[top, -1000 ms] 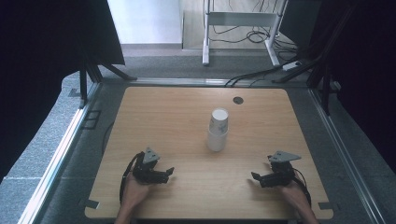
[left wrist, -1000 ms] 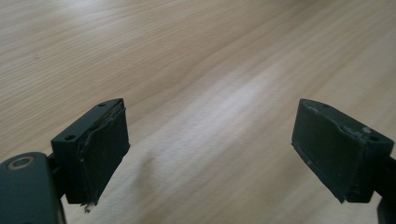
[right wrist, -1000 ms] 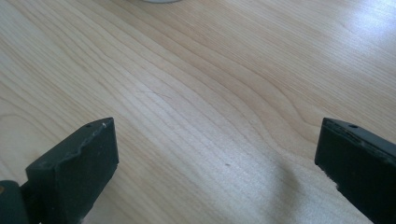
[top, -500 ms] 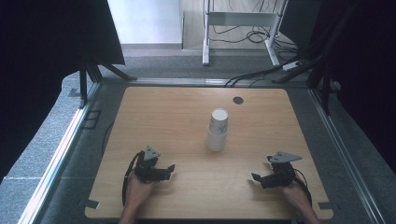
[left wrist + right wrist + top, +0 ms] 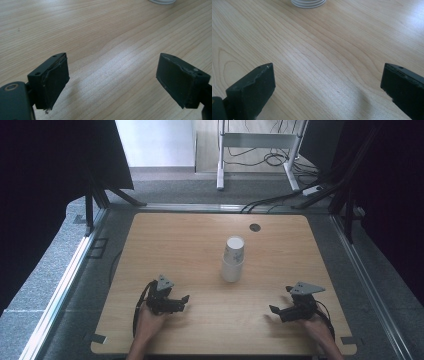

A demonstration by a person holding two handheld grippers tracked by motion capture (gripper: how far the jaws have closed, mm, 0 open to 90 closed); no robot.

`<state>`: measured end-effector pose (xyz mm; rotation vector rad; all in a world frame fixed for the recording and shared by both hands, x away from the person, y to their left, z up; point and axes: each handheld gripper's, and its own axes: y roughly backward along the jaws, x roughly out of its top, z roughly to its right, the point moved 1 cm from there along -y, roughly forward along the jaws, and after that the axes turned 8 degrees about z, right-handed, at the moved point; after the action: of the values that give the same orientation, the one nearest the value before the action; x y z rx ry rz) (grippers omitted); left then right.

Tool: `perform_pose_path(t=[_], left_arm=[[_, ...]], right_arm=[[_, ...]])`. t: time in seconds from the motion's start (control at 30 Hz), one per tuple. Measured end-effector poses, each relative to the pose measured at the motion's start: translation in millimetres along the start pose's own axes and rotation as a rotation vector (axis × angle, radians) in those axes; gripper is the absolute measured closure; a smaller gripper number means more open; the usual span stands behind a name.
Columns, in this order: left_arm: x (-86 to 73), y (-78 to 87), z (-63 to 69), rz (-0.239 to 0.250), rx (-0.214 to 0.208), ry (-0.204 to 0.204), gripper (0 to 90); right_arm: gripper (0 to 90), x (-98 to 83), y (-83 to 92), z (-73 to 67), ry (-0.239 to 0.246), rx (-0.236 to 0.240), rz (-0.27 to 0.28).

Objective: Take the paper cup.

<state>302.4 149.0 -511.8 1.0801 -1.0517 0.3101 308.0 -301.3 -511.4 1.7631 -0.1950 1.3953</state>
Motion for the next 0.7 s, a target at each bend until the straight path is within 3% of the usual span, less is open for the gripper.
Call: perform_pose_path(t=[0.37,0.7], left_arm=[[8.5,-0.9,2.2,0.008,0.0,0.004,10.8],[23.3,-3.5,6.5,0.026,0.008,-0.044,10.8]], right_arm=[[0.0,13.0,5.7,-0.7,0.001,0.009,0.014],[0.1,32.0,6.7,-2.9,-0.018,0.054,0.039]])
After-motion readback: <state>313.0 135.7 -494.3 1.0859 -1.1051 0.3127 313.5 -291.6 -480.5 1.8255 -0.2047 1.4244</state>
